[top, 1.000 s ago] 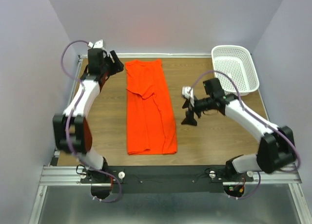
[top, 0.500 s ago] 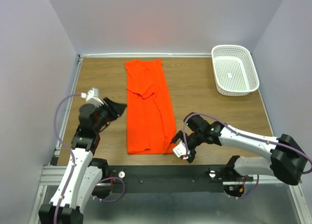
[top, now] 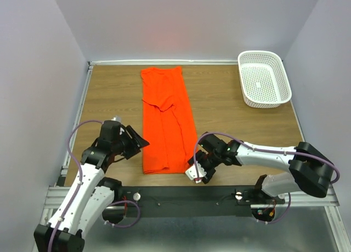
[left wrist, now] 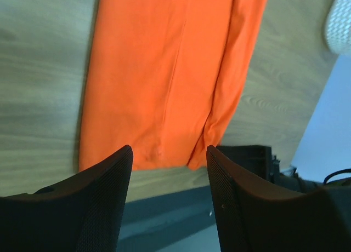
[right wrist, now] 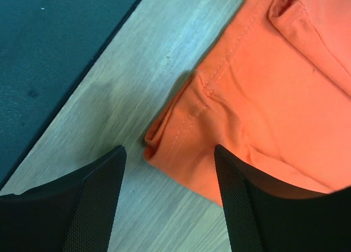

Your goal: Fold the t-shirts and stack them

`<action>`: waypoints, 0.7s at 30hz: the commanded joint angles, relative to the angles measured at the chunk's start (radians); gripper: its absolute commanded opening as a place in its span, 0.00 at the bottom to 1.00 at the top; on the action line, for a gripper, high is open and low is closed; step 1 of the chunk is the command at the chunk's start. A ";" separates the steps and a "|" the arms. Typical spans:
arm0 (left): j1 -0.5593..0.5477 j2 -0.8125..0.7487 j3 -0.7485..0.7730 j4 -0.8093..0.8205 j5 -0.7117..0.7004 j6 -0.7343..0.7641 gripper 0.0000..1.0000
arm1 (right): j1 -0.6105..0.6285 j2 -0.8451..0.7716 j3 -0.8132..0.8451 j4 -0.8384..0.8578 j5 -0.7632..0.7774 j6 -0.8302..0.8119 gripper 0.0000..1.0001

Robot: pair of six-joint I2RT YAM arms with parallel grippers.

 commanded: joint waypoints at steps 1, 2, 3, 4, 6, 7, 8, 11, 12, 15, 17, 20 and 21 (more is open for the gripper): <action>-0.099 0.066 -0.023 -0.068 -0.063 -0.121 0.64 | 0.011 0.021 -0.003 0.039 0.054 0.037 0.72; -0.113 0.105 -0.035 -0.046 -0.059 -0.136 0.64 | 0.011 0.017 -0.006 0.043 0.054 0.045 0.71; -0.128 0.105 -0.035 -0.045 -0.057 -0.136 0.62 | 0.011 0.014 -0.011 0.045 0.054 0.050 0.70; -0.144 0.146 -0.046 -0.038 -0.066 -0.159 0.62 | 0.011 0.010 -0.015 0.046 0.053 0.051 0.70; -0.182 0.185 -0.054 -0.032 -0.068 -0.173 0.56 | 0.011 0.003 -0.018 0.051 0.054 0.062 0.68; -0.188 0.214 -0.052 -0.048 -0.082 -0.175 0.56 | 0.011 -0.002 -0.021 0.052 0.057 0.067 0.68; -0.209 0.223 -0.051 -0.048 -0.088 -0.178 0.56 | 0.011 -0.003 -0.020 0.055 0.060 0.071 0.67; -0.260 0.238 -0.031 -0.088 -0.125 -0.243 0.55 | 0.011 0.000 -0.017 0.062 0.064 0.076 0.66; -0.298 0.251 -0.026 -0.105 -0.135 -0.257 0.54 | 0.011 -0.002 -0.014 0.062 0.065 0.080 0.66; -0.363 0.319 -0.020 -0.125 -0.140 -0.284 0.54 | 0.011 0.001 -0.005 0.065 0.073 0.090 0.65; -0.397 0.359 -0.019 -0.128 -0.143 -0.299 0.54 | 0.011 0.000 0.000 0.066 0.073 0.096 0.65; -0.455 0.386 -0.017 -0.139 -0.149 -0.372 0.54 | 0.011 -0.008 -0.003 0.065 0.067 0.099 0.64; -0.463 0.380 -0.014 -0.145 -0.158 -0.380 0.54 | 0.011 -0.010 -0.005 0.065 0.064 0.099 0.64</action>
